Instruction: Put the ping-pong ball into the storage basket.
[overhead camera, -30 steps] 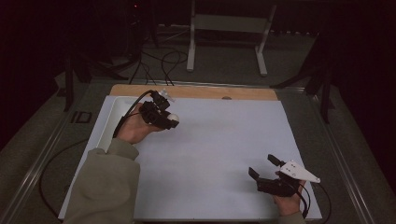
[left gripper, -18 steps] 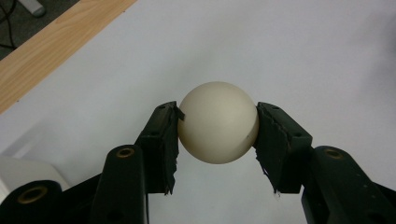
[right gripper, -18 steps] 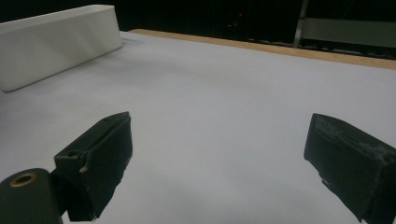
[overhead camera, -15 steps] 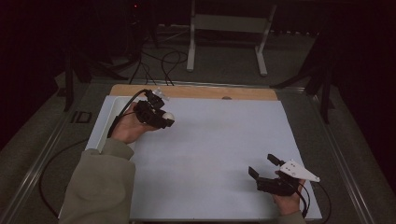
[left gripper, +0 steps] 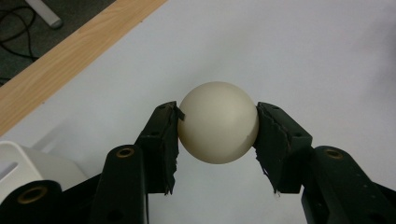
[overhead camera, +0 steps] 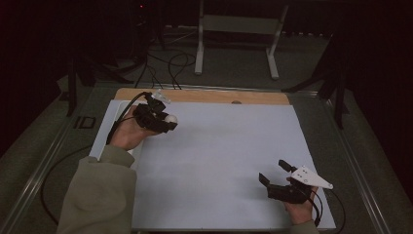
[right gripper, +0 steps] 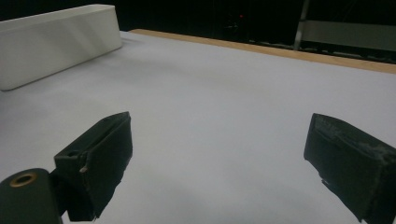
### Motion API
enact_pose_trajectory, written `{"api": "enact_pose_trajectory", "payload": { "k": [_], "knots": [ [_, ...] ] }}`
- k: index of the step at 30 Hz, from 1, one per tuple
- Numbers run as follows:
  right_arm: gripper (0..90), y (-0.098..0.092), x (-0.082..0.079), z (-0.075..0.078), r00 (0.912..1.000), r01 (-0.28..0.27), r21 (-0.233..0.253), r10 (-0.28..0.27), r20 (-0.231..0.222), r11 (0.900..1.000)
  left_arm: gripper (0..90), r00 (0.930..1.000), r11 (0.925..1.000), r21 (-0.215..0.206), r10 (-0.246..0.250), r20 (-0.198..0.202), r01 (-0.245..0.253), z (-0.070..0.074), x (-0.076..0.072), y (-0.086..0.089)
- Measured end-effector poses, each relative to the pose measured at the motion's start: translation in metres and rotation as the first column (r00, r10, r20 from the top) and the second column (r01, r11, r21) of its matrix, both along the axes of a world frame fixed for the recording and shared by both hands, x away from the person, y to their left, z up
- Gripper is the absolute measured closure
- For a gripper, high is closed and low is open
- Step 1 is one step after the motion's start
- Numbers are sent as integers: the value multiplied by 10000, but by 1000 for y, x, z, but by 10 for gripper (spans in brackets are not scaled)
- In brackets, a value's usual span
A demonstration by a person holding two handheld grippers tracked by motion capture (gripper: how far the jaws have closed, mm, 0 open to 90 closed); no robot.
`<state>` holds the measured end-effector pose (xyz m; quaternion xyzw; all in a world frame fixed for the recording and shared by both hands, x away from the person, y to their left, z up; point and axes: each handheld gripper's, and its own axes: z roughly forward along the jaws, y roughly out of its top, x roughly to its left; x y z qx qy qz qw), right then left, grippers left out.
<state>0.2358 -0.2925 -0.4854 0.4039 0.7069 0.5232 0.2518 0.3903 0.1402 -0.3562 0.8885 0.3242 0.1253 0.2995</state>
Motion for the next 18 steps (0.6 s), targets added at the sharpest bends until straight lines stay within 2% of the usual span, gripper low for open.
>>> {"api": "enact_pose_trajectory", "payload": {
  "k": [18],
  "knots": [
    [75, -2, 1, -1, 10000, -97, -158, 97, 22, 9998, 514, 9994, 9997, 52, 235, 263, -236, 3, -3, 19]
  ]
}}
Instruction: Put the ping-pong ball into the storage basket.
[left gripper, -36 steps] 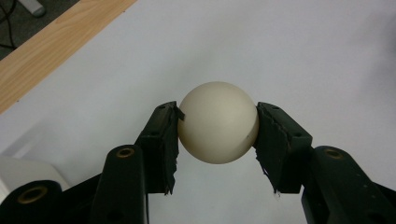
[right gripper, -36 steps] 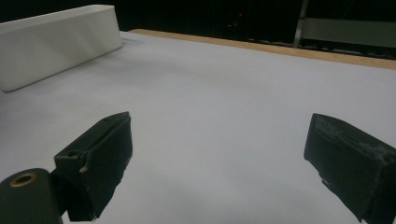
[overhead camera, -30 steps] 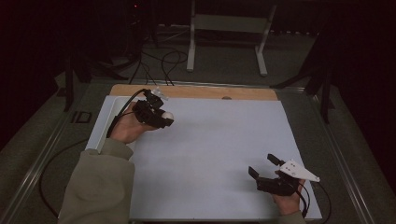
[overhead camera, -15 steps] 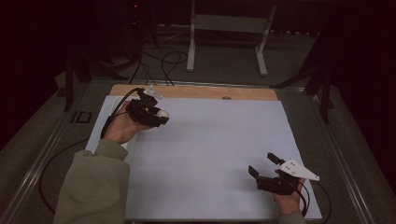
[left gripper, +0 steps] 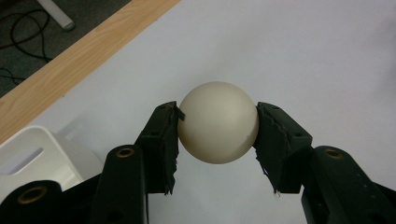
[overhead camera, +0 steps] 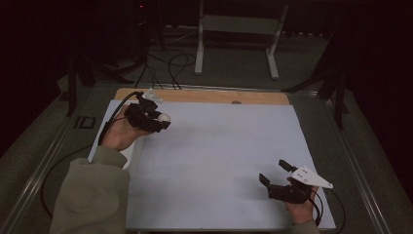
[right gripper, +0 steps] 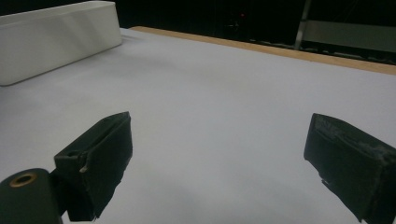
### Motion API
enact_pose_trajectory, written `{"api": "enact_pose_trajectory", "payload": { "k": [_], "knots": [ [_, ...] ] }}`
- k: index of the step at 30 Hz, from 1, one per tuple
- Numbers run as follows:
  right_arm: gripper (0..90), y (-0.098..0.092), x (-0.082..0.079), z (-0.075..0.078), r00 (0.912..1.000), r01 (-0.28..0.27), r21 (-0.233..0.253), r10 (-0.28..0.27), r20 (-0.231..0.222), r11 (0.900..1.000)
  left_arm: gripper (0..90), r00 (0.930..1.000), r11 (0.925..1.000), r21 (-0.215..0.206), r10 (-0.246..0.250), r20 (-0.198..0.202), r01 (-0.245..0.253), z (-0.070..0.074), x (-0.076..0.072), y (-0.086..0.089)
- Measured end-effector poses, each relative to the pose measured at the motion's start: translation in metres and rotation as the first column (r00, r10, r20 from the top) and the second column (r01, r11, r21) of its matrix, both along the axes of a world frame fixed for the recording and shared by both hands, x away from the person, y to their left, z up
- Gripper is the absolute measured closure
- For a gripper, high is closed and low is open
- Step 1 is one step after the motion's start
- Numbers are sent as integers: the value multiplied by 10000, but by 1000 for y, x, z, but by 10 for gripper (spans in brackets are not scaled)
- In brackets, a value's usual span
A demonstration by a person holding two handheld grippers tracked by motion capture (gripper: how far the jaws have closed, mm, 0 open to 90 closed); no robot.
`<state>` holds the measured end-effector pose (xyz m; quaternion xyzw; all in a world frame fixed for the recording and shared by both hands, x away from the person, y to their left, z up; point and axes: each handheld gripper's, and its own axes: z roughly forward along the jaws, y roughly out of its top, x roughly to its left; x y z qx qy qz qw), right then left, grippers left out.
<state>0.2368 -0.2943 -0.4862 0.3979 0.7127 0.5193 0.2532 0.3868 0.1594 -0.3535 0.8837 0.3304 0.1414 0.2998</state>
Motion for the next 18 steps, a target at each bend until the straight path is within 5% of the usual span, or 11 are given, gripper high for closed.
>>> {"api": "enact_pose_trajectory", "payload": {
  "k": [18],
  "knots": [
    [75, 1, 0, 0, 10000, 2, 19, -2, -34, 10000, 514, 9995, 9996, 25, 289, 107, -289, 3, -3, 20]
  ]
}}
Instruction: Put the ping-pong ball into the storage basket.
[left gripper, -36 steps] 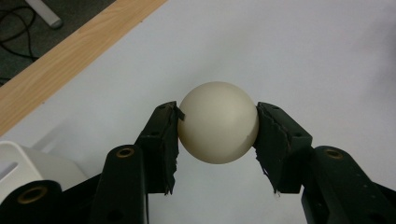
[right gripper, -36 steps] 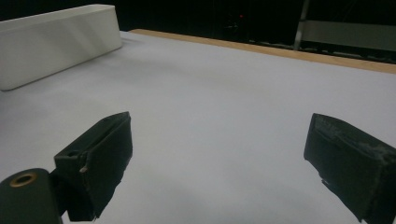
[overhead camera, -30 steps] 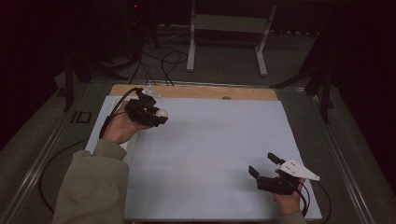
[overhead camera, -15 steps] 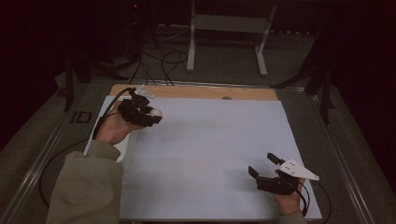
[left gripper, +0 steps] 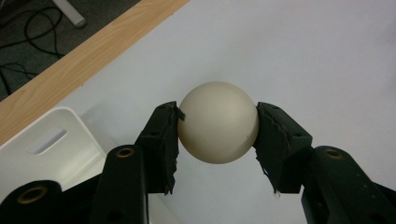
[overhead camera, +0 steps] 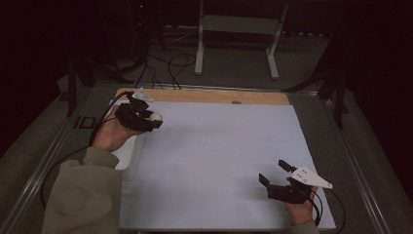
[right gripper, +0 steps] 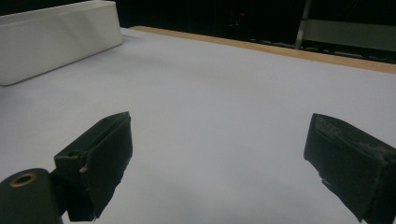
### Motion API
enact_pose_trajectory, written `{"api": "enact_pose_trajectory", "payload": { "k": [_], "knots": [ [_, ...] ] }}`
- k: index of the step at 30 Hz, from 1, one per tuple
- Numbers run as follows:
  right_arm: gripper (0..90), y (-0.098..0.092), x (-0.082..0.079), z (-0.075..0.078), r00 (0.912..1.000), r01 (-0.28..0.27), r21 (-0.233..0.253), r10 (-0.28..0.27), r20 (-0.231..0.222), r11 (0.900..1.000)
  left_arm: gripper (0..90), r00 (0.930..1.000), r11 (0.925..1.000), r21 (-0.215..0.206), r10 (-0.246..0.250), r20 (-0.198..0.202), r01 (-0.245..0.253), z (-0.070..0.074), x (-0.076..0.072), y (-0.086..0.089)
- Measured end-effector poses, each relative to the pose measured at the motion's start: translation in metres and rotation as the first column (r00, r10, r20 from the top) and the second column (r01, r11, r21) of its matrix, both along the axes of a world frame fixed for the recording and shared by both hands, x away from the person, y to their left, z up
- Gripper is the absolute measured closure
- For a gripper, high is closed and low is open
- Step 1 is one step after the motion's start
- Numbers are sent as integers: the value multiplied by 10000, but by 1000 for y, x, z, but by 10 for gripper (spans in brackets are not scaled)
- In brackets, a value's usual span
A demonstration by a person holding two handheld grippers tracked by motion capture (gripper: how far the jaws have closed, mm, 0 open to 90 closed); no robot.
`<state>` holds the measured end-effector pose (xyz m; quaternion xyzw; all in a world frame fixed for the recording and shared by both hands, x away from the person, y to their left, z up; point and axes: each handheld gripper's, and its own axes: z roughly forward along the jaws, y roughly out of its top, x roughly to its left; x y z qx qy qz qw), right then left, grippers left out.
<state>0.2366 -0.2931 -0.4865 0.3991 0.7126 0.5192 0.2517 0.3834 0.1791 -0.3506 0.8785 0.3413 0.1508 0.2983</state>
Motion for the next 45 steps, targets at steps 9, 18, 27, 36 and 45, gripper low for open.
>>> {"api": "enact_pose_trajectory", "payload": {
  "k": [9, 18, 27, 36, 45],
  "knots": [
    [75, 0, 0, 0, 10000, -6, 19, 6, -11, 10000, 514, 9999, 9999, 30, 119, -44, -119, -1, -1, 6],
    [75, 0, 0, 0, 10000, -27, 4, 27, -24, 10000, 513, 9997, 9997, 25, 249, -41, -249, -1, -1, 12],
    [75, 0, 0, 0, 10000, -14, 2, 14, -12, 10000, 513, 9992, 9992, 56, 398, -20, -397, 0, -2, 20],
    [75, 0, 0, 0, 10000, -27, -15, 27, 3, 10000, 514, 9991, 9989, 195, 419, 3, -419, -2, -3, 25],
    [75, 0, 0, 0, 10000, -32, -10, 32, -1, 10000, 514, 9991, 9987, 281, 418, 68, -419, -3, -5, 31]
  ]
}}
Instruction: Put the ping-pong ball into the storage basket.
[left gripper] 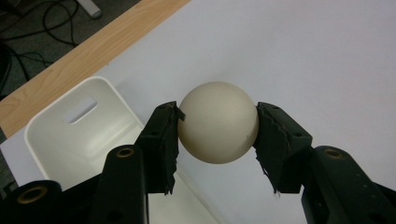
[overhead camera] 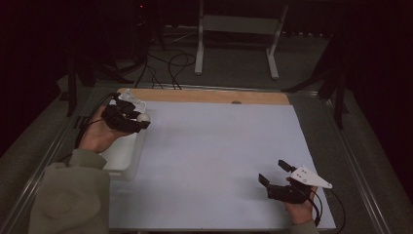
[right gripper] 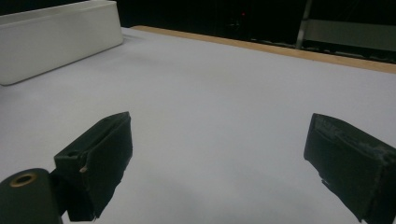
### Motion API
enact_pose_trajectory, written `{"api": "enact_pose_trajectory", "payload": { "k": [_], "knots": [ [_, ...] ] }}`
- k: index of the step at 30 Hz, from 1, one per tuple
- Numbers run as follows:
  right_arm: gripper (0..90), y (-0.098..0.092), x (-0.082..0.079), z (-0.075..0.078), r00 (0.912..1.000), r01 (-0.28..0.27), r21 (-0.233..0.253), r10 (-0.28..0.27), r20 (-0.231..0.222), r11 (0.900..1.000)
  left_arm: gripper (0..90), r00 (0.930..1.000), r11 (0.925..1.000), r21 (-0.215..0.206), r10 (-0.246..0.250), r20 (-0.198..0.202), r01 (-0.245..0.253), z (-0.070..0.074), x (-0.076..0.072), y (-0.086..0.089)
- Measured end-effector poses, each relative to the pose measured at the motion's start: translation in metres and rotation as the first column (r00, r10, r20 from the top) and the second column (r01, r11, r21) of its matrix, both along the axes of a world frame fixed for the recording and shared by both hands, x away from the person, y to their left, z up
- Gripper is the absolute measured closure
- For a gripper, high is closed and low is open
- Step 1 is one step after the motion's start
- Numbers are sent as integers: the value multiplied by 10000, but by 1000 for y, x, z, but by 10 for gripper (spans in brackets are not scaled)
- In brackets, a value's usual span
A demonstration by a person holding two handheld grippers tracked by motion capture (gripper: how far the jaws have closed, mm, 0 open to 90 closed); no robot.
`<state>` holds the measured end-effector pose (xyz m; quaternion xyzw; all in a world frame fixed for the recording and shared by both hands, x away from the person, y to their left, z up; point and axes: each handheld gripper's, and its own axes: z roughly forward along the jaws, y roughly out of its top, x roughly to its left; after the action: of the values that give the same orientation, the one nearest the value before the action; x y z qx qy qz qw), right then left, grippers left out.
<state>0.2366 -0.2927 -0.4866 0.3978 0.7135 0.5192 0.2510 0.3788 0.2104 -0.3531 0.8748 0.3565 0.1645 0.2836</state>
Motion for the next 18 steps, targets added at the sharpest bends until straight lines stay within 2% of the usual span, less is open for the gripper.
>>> {"api": "enact_pose_trajectory", "payload": {
  "k": [18],
  "knots": [
    [75, 0, 0, 0, 10000, 6, 2, -6, -11, 10000, 513, 9999, 9999, 37, 148, 7, -148, -2, -2, 9]
  ]
}}
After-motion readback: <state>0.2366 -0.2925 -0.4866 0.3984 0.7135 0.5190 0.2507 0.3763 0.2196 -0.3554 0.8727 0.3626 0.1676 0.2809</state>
